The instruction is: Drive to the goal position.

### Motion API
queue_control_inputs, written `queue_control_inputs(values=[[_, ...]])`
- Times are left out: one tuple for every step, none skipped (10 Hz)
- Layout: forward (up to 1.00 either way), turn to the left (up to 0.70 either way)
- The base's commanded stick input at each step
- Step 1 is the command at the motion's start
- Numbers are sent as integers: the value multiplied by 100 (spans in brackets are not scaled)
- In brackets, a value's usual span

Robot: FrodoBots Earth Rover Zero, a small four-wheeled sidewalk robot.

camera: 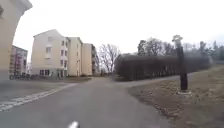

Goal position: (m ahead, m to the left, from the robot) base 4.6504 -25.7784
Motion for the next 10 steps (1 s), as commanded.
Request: queue_control_inputs(values=[[100,3],[100,3],[100,3],[100,3],[100,3],[100,3],[100,3],[100,3],[100,3],[100,3]])
